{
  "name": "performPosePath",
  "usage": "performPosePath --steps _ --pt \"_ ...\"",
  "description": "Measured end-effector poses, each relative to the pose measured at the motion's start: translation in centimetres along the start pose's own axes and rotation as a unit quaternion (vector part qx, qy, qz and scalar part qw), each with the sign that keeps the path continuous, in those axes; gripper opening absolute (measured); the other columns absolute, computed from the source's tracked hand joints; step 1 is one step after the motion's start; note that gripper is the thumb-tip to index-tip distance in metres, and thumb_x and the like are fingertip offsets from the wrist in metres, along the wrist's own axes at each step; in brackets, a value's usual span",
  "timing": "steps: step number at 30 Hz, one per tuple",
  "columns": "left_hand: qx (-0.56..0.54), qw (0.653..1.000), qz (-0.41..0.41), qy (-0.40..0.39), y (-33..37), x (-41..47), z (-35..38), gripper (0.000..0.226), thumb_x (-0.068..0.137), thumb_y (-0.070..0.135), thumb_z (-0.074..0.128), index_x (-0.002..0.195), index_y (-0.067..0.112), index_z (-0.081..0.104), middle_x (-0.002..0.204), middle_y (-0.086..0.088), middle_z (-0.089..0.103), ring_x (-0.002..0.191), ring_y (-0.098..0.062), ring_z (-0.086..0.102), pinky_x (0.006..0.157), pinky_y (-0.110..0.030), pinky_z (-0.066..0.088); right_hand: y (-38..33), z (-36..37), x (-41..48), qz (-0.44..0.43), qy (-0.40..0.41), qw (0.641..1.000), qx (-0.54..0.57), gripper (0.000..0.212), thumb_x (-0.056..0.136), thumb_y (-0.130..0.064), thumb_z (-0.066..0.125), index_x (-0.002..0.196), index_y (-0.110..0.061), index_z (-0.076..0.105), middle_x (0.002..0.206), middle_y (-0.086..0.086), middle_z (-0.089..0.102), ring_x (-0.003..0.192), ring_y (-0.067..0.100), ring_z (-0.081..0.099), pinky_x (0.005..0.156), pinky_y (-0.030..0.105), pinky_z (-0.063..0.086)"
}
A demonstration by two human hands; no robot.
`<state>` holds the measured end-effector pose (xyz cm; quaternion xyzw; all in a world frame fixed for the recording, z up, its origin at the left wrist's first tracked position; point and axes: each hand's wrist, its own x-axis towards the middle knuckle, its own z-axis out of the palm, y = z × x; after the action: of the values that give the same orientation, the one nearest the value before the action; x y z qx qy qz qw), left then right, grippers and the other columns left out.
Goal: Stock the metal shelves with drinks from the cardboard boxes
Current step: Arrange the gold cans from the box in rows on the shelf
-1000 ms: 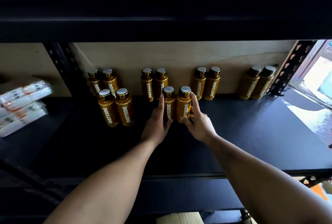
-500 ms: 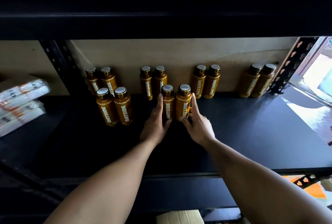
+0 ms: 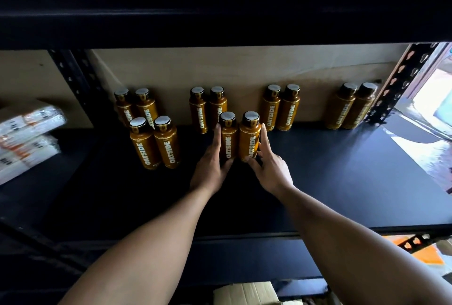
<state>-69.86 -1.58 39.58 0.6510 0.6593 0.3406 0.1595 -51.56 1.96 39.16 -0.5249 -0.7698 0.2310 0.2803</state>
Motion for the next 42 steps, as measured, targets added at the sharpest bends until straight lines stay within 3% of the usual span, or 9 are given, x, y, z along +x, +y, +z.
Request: performPosePath --steps 9,17,22,28,31,34,37,39,42 --pt "-0.004 1.0 -0.012 0.008 0.2 0.0 0.0 0.103 0.099 0.037 0.061 0.131 0.068 -0.032 0.167 -0.001 0.022 0.145 -0.029 0.039 0.112 -0.055 0.039 0.2 0.1 0.2 -0.009 0.003 1.0 0.013 0.1 0.102 -0.045 0.058 0.143 -0.063 -0.032 0.152 0.0 0.054 0.123 0.026 0.064 0.098 0.046 0.052" --pt "0.001 1.0 -0.019 0.002 0.0 0.2 0.2 0.103 0.099 0.04 0.06 0.129 0.07 -0.035 0.167 -0.002 0.021 0.142 -0.031 0.043 0.11 -0.058 0.042 0.5 0.4 0.4 0.006 -0.002 1.0 0.015 0.098 0.102 -0.048 0.057 0.151 -0.053 -0.027 0.149 0.003 0.057 0.122 0.028 0.065 0.097 0.045 0.052" --pt "-0.019 0.999 -0.034 0.003 -0.1 0.1 0.2 0.108 0.095 0.036 0.068 0.143 0.053 -0.028 0.168 -0.002 0.016 0.144 -0.032 0.04 0.111 -0.055 0.039 0.8 0.4 0.7 0.005 0.004 0.998 0.055 0.103 0.098 -0.049 0.064 0.157 -0.045 -0.021 0.161 -0.004 0.042 0.133 0.02 0.057 0.105 0.044 0.05" --pt "-0.049 0.996 -0.07 -0.01 0.4 -0.5 -0.6 0.123 0.088 0.025 0.078 0.153 0.04 -0.026 0.168 -0.003 0.018 0.147 -0.032 0.034 0.115 -0.053 0.033 1.2 -0.4 0.6 0.059 -0.037 0.986 0.151 0.122 0.086 -0.047 0.079 0.156 -0.049 -0.02 0.167 0.006 0.028 0.141 0.017 0.049 0.115 0.046 0.043" --pt "-0.042 0.995 -0.095 -0.007 0.3 -1.8 -1.0 0.123 0.088 0.023 0.078 0.155 0.038 -0.024 0.168 -0.004 0.017 0.143 -0.031 0.041 0.11 -0.051 0.041 1.3 -1.0 -0.5 0.09 -0.043 0.984 0.151 0.119 0.088 -0.044 0.079 0.16 -0.039 -0.015 0.165 0.005 0.032 0.144 0.019 0.044 0.117 0.04 0.04" --pt "-0.065 0.988 -0.137 0.013 -0.6 -3.7 -0.9 0.099 0.09 0.028 0.075 0.161 0.026 0.006 0.159 -0.008 0.038 0.139 -0.028 0.048 0.103 -0.04 0.047 1.2 -1.5 -3.1 0.12 -0.02 0.988 0.099 0.097 0.094 -0.042 0.072 0.165 -0.025 0.009 0.159 0.001 0.044 0.142 0.02 0.046 0.112 0.031 0.038" --pt "-0.009 0.996 -0.093 0.007 -1.5 -5.1 -1.0 0.058 0.092 0.036 0.071 0.142 0.014 0.052 0.144 -0.006 0.054 0.133 -0.024 0.052 0.099 -0.028 0.042 0.7 -1.6 -6.1 0.091 -0.001 0.996 0.003 0.067 0.097 -0.042 0.067 0.156 -0.021 0.042 0.15 -0.002 0.055 0.139 0.021 0.05 0.113 0.03 0.037" --pt "0.028 0.998 -0.047 -0.016 -1.7 -6.0 -1.1 0.049 0.092 0.039 0.069 0.132 0.012 0.062 0.139 -0.004 0.058 0.13 -0.021 0.052 0.101 -0.028 0.041 0.4 -1.4 -8.0 0.071 0.002 0.996 -0.054 0.052 0.097 -0.041 0.067 0.143 -0.018 0.059 0.147 0.0 0.058 0.141 0.02 0.046 0.114 0.029 0.033" --pt "0.055 0.997 0.015 -0.053 -1.8 -7.7 -0.8 0.044 0.092 0.041 0.067 0.127 0.013 0.067 0.14 -0.002 0.057 0.135 -0.018 0.046 0.108 -0.031 0.038 0.6 -0.4 -11.4 0.042 0.029 0.993 -0.104 0.043 0.097 -0.042 0.067 0.133 -0.018 0.068 0.146 -0.002 0.059 0.144 0.019 0.043 0.117 0.031 0.033"
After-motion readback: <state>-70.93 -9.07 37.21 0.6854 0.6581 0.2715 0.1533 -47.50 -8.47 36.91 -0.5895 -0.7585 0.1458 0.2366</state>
